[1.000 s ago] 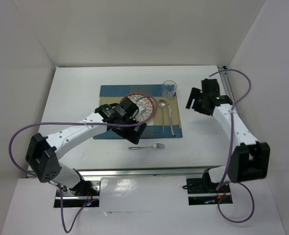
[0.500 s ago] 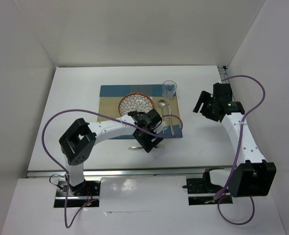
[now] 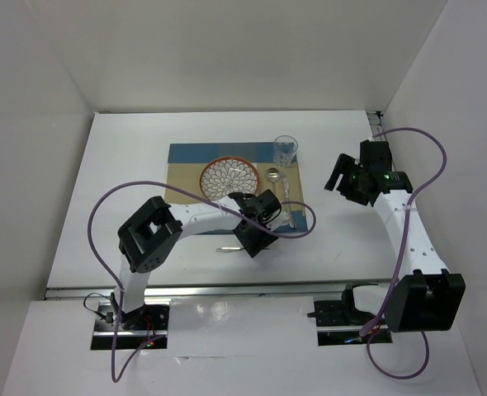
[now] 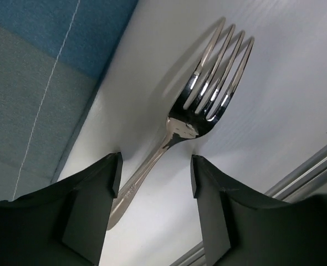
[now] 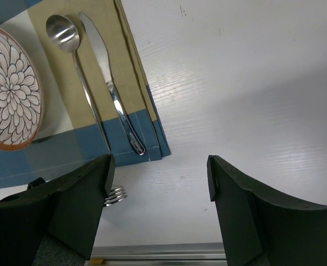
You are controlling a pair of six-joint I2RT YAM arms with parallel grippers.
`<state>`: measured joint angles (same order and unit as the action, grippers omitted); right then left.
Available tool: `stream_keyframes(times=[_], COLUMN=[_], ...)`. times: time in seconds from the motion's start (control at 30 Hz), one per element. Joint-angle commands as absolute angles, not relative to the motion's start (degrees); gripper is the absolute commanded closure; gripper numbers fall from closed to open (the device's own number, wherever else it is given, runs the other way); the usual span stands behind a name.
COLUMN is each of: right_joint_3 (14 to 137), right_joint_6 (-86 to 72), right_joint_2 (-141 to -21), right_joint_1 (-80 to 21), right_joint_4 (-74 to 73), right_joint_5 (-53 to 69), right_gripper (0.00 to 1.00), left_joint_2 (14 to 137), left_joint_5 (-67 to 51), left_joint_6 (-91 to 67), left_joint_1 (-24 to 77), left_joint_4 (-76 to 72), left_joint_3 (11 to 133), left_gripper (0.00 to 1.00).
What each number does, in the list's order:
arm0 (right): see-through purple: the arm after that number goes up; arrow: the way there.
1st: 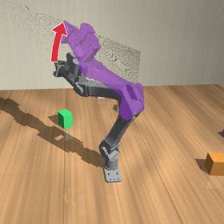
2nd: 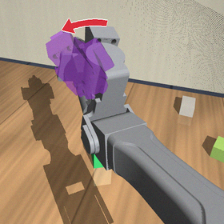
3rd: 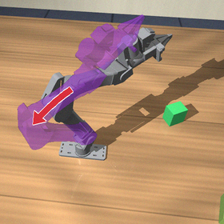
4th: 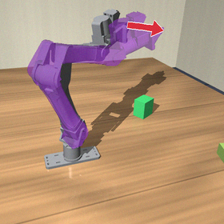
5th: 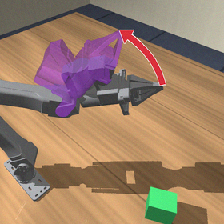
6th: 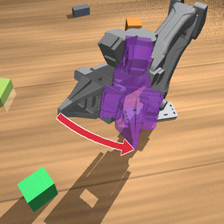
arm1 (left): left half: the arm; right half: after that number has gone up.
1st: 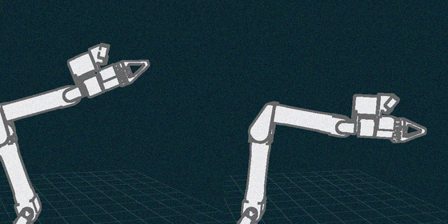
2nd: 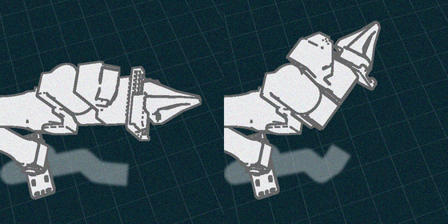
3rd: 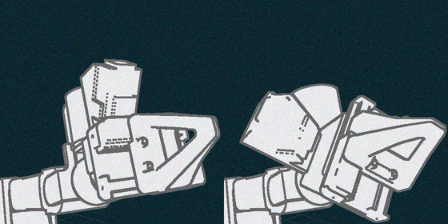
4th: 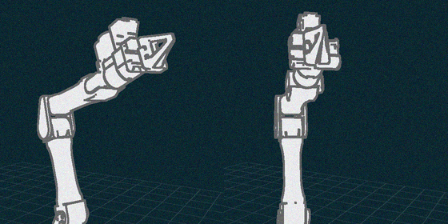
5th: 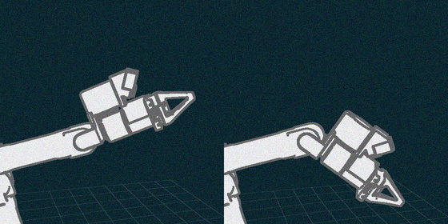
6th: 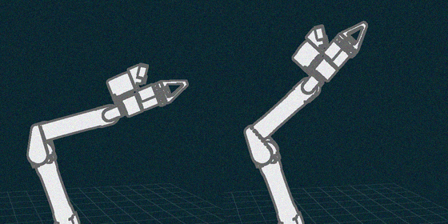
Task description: Set the dinner table for one person
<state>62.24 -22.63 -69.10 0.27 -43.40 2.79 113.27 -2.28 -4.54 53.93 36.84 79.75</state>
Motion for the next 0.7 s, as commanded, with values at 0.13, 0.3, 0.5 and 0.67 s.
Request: stream_keyframes(times=[0.13,0.3,0.5,0.67], right_joint_3=[61.96,61.96,63.02,63.02], right_joint_6=[-21.27,-21.27,-21.27,-21.27], right_joint_2=[-68.03,-68.03,-68.55,-68.55], right_joint_1=[1.32,1.93,1.93,1.93], right_joint_4=[-43.51,-43.51,-43.51,-43.51], right_joint_5=[1.67,2.2,2.2,2.2], right_gripper=[0.21,0.21,0.21,0.21], left_joint_2=[116.02,114.52,108.56,102.84], left_joint_5=[-6.14,-6.94,-9.75,-10.99], left_joint_6=[-2.72,-2.72,-2.11,-2.98], left_joint_1=[53.96,55.71,57.22,57.22], left_joint_4=[36.12,39.37,44.82,46.76], left_joint_3=[80.68,82.0,85.16,86.92], left_gripper=[0.67,1.0,1.0,1.0])
